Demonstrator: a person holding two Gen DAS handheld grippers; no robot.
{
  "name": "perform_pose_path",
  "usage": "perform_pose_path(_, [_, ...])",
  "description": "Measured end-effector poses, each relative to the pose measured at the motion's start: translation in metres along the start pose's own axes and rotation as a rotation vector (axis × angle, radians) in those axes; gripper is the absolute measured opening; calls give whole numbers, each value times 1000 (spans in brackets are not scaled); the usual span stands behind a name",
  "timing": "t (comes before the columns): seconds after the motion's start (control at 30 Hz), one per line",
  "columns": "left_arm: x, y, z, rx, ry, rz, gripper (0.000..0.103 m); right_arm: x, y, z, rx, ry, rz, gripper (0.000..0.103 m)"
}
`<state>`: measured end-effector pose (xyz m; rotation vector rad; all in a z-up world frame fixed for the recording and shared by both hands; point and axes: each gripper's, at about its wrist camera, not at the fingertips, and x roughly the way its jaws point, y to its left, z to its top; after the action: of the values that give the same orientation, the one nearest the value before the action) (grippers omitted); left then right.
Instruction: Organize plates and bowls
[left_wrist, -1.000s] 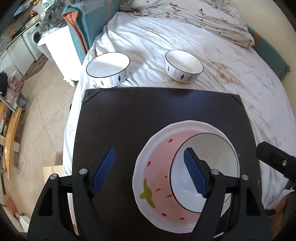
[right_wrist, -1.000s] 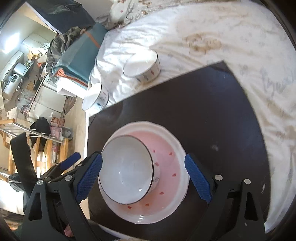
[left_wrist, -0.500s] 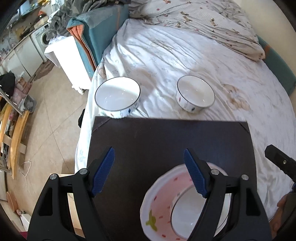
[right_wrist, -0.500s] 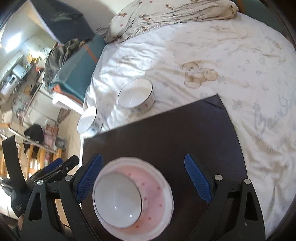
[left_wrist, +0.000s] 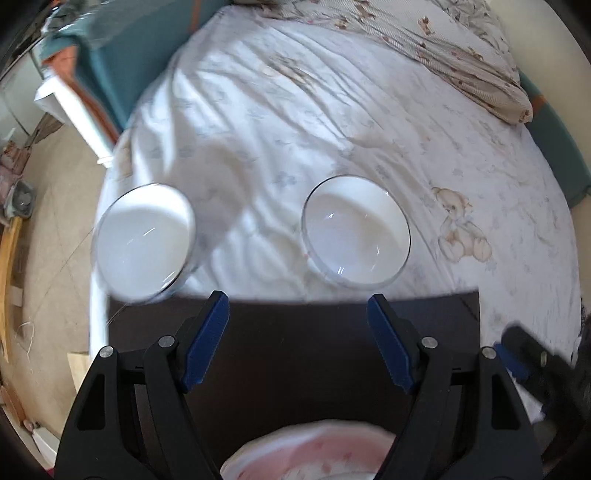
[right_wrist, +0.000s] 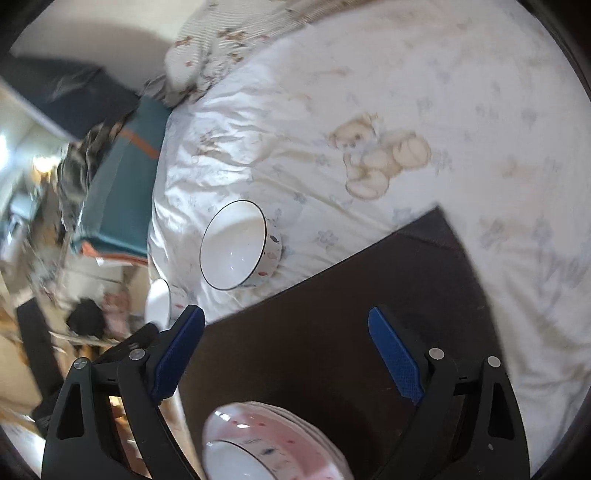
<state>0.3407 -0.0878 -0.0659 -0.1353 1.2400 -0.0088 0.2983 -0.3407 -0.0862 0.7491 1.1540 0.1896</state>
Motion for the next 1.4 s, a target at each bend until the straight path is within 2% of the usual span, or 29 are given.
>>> perform_pose_path(0.13, [39,0,25,-63,38,26,70,9,-8,1,22,26,-13,93])
perform_pose_path(0.27, [88,8,38,-143,151,12,41,11,-12,2,17,45,-43,93])
perform_pose_path(0.3, [96,8,38,-156,167,9,38,10,-14,2,13,43,-52,93])
perform_pose_path(0.33, [103,8,38,-162,172,0,33,10,-15,3,9,42,-59,93])
perform_pose_path(0.4, [109,6,38,-161,170,-4,17,10,-20,4,10,45,-76,93])
perform_pose_path(0.47, [116,3,36,-153,182,-24,9,11,-25,5,20,54,-81,93])
perform_pose_path(0.53, [115,2,35,-151,164,-22,8,12,-28,5,22,62,-90,93])
perform_pose_path(0.63, [105,-2,33,-134,144,-70,8,13,-28,6,16,67,-102,93])
perform_pose_path(0.73, [92,-8,26,-104,152,-113,8,13,-25,6,4,71,-108,93])
perform_pose_path(0.83, [82,-23,18,-43,166,-117,8,11,-23,6,-11,59,-125,93])
perform_pose_path(0.93, [76,-28,13,-71,214,-189,8,14,-26,6,-13,67,-128,92])
perform_pose_path(0.97, [72,-32,13,-54,205,-189,8,16,-29,4,-6,76,-120,89])
perform_pose_path(1.0, [69,-39,13,-19,200,-182,8,19,-31,3,4,91,-108,79])
perform_pose_path(1.03, [65,-49,8,38,210,-179,8,21,-33,2,16,103,-95,74])
perform_pose_path(1.07, [65,-53,6,52,220,-185,8,22,-34,1,28,111,-82,67])
perform_pose_path(1.2, [63,-65,-2,81,250,-205,8,21,-32,2,33,95,-74,66])
perform_pose_path(1.33, [64,-74,-10,115,284,-225,8,27,-27,-5,-1,97,-148,66])
perform_pose_path(1.37, [64,-77,-10,122,284,-229,8,30,-26,-7,-12,109,-153,60])
perform_pose_path(1.4, [63,-81,-12,126,283,-232,8,35,-27,-9,-17,131,-161,50])
